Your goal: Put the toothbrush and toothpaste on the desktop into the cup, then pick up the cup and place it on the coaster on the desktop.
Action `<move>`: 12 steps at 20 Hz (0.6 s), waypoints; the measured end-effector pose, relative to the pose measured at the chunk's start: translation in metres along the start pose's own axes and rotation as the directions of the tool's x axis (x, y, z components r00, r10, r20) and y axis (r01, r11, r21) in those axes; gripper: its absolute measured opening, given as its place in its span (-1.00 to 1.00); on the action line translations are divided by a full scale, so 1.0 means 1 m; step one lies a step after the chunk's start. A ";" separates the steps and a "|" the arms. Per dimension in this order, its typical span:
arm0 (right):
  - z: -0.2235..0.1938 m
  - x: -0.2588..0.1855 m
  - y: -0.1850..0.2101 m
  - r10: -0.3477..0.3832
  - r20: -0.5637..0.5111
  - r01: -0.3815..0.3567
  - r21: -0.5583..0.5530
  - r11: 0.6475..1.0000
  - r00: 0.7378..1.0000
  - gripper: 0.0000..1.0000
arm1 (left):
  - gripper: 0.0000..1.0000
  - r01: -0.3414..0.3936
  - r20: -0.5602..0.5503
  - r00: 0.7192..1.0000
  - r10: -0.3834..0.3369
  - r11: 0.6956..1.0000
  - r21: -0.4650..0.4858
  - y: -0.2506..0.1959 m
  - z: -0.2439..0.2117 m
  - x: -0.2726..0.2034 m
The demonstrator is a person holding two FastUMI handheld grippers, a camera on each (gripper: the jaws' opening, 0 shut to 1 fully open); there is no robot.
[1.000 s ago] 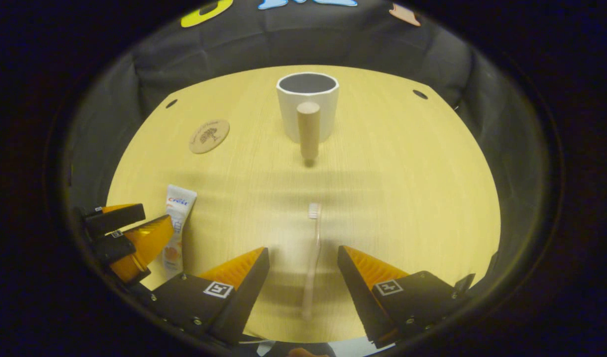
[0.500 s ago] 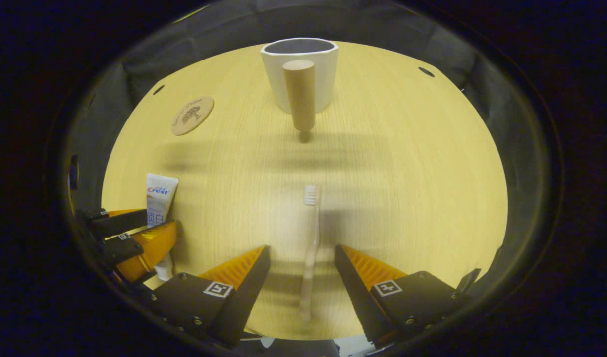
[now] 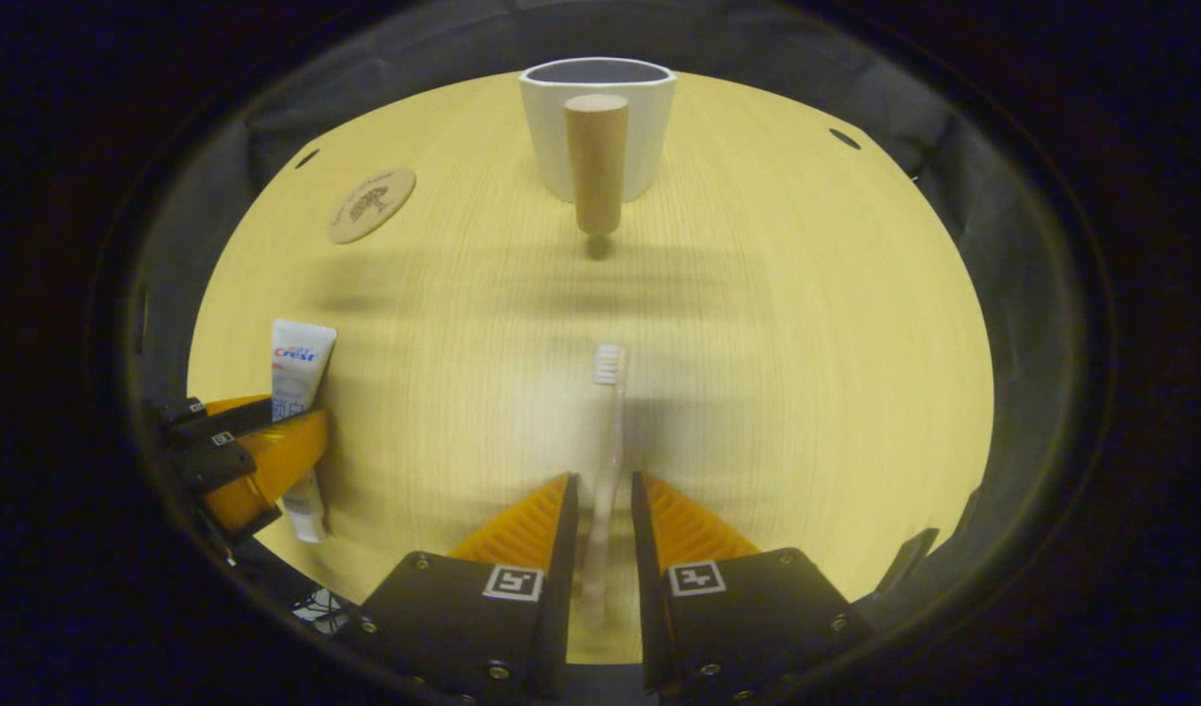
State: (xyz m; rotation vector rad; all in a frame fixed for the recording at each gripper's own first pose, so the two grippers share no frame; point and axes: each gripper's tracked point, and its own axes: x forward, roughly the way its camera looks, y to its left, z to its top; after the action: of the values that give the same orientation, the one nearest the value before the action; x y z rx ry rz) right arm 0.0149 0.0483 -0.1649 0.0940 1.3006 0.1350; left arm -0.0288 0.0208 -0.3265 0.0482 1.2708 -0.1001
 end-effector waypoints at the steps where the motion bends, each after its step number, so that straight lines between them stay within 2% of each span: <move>1: -0.003 0.000 0.001 0.003 0.001 -0.003 -0.001 1.000 1.000 -0.77 | 0.02 0.004 0.001 1.000 -0.004 1.000 0.008 -0.001 0.001 0.001; 3: 0.000 0.000 0.000 0.014 0.014 -0.014 -0.009 1.000 1.000 -0.74 | 0.01 0.003 0.006 1.000 -0.003 1.000 0.010 0.000 0.002 0.001; 4: 0.001 -0.005 0.000 0.022 0.010 -0.022 -0.004 1.000 1.000 -0.74 | -0.09 0.008 0.008 1.000 -0.008 1.000 0.018 -0.001 0.001 0.001; 5: 0.001 0.000 0.001 0.032 0.027 -0.032 0.000 0.999 0.999 -0.84 | -0.07 0.005 0.017 1.000 -0.006 1.000 0.023 0.000 0.001 0.001; 6: 0.006 0.001 0.000 0.040 0.041 -0.040 0.013 0.999 0.998 -0.84 | -0.14 0.007 0.018 1.000 -0.007 1.000 0.023 0.001 0.001 0.000; 7: 0.003 0.001 0.002 0.050 0.043 -0.051 0.021 0.998 0.998 -0.92 | -0.16 -0.008 0.043 0.999 0.007 1.000 0.022 0.005 0.004 -0.001; 9: 0.004 -0.001 0.002 0.070 0.055 -0.072 0.031 0.997 0.996 -0.94 | -0.42 -0.005 0.052 0.999 0.004 1.000 0.002 0.006 0.007 0.000; 11: 0.005 0.000 0.002 0.083 0.067 -0.086 0.034 0.996 0.994 -0.94 | -0.43 -0.017 0.078 0.997 0.018 1.000 -0.010 0.010 0.009 -0.003; 12: 0.007 -0.002 0.003 0.091 0.078 -0.094 0.036 0.995 0.993 -0.94 | -0.58 -0.016 0.094 0.995 0.018 1.000 -0.020 0.012 0.012 -0.002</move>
State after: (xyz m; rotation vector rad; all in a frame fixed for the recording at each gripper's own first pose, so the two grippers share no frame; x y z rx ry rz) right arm 0.0209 0.0506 -0.1608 0.1920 1.2229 0.1825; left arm -0.0167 0.0316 -0.3215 0.0378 1.1766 -0.0747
